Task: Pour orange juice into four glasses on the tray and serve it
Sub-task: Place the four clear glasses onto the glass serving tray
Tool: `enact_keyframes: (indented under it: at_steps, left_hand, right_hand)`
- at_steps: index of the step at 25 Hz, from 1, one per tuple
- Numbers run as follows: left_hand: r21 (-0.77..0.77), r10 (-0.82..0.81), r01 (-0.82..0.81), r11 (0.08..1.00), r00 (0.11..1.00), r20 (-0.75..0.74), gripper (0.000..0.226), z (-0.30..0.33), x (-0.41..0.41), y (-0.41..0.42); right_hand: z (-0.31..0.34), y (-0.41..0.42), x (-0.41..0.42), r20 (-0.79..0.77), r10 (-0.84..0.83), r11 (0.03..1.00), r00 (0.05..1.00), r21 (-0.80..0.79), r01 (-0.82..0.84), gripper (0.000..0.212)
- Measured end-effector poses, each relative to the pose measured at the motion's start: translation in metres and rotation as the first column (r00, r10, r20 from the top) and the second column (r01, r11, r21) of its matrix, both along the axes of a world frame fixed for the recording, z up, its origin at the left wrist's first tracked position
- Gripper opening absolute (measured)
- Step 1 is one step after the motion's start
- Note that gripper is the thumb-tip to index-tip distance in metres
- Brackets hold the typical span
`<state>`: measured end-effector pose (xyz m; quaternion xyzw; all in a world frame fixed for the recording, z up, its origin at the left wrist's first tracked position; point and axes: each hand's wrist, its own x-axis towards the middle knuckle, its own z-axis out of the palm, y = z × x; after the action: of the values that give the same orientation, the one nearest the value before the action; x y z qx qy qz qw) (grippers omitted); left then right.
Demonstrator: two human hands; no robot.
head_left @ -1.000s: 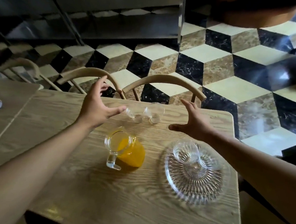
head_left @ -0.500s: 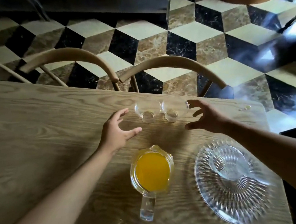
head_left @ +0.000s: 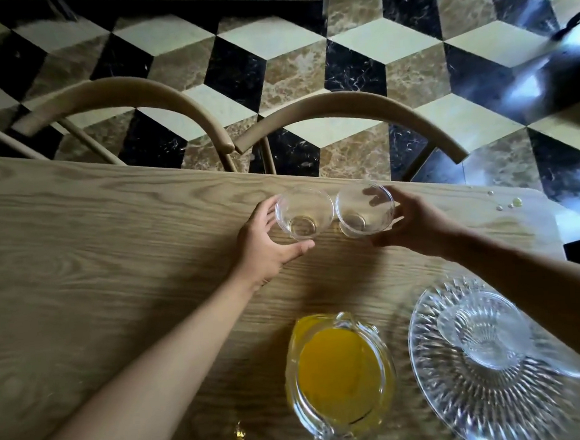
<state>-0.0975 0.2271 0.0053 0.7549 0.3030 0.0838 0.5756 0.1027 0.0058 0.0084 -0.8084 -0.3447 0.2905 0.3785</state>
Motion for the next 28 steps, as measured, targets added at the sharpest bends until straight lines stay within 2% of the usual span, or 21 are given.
enact_keyframes:
  at_steps: [7,12,14,18,24,28]
  left_hand:
    - [-0.035,0.023,-0.021,0.999,0.999,0.043,0.079,0.001,0.004,-0.007]
    - [-0.006,0.009,-0.008,1.000,0.996,0.090,0.078,0.018,0.000,-0.004]
    - [0.025,-0.012,0.010,1.000,0.995,0.103,0.085,0.032,-0.002,-0.002]
    - [0.083,0.006,-0.019,0.996,0.989,0.148,0.084,0.075,-0.008,-0.008]
    - [0.162,0.024,-0.061,0.985,0.975,0.221,0.060,0.164,-0.013,-0.038]
    - [0.196,0.027,-0.084,0.977,0.961,0.276,0.063,0.222,-0.012,-0.087]
  right_hand:
    - [0.009,0.007,-0.014,-0.058,-0.035,0.998,0.998,0.053,0.038,0.080]
    - [0.026,-0.001,-0.019,-0.096,-0.081,0.991,0.992,0.095,0.090,0.077]
    - [0.036,-0.006,-0.021,-0.114,-0.089,0.990,0.989,0.095,0.100,0.077]
    - [0.069,-0.023,-0.025,-0.150,-0.096,0.983,0.984,0.144,0.118,0.074]
    - [0.130,-0.070,-0.033,-0.109,-0.177,0.947,0.978,0.250,0.200,0.071]
    - [0.171,-0.128,-0.039,-0.096,-0.202,0.918,0.975,0.328,0.222,0.068]
